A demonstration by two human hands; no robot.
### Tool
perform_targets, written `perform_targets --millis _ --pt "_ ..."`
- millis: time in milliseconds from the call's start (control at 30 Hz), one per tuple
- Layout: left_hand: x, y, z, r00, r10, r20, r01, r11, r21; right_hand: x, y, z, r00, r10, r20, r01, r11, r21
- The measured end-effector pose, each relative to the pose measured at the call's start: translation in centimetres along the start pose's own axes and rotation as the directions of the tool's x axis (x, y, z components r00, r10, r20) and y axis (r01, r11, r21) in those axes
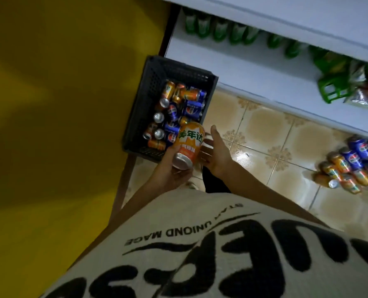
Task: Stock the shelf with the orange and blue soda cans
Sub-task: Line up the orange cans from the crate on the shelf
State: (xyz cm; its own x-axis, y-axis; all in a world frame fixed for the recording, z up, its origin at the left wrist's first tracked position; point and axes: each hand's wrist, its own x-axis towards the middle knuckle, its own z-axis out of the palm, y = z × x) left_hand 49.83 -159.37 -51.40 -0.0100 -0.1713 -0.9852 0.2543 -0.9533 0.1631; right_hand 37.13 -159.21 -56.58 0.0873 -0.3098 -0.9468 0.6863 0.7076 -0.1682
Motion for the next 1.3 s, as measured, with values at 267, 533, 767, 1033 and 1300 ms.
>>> perform_targets --millis 267,533,767,1033,1300 --pt "-6.1 -5.8 -3.1 0.931 0.091 0.354 -0.096 0.995 -0.003 -9.2 4.0 -0.9 0.904 -0.220 0.366 0.141 0.963 0.230" --pt "-11.7 -16.1 -3.3 0.856 0.171 0.488 -0.148 0.985 -0.085 -19.0 8.1 -5.8 0.794 -0.474 0.381 0.502 0.864 0.030" --pt "-17.3 -19.3 2.8 0.739 0.124 0.662 -0.065 0.991 -0.113 -28.2 4.3 -11.0 0.484 -0.821 0.302 0.869 0.491 -0.057" --pt "-23.4 -18.4 16.5 0.674 0.206 0.709 -0.090 0.976 -0.198 -35.0 -3.7 -16.3 0.230 -0.910 0.344 0.964 0.262 0.048" --pt "-27.3 -16.3 32.9 0.549 0.368 0.750 -0.183 0.929 -0.321 -41.5 -15.3 -23.4 0.017 -0.970 0.241 0.939 -0.067 -0.337"
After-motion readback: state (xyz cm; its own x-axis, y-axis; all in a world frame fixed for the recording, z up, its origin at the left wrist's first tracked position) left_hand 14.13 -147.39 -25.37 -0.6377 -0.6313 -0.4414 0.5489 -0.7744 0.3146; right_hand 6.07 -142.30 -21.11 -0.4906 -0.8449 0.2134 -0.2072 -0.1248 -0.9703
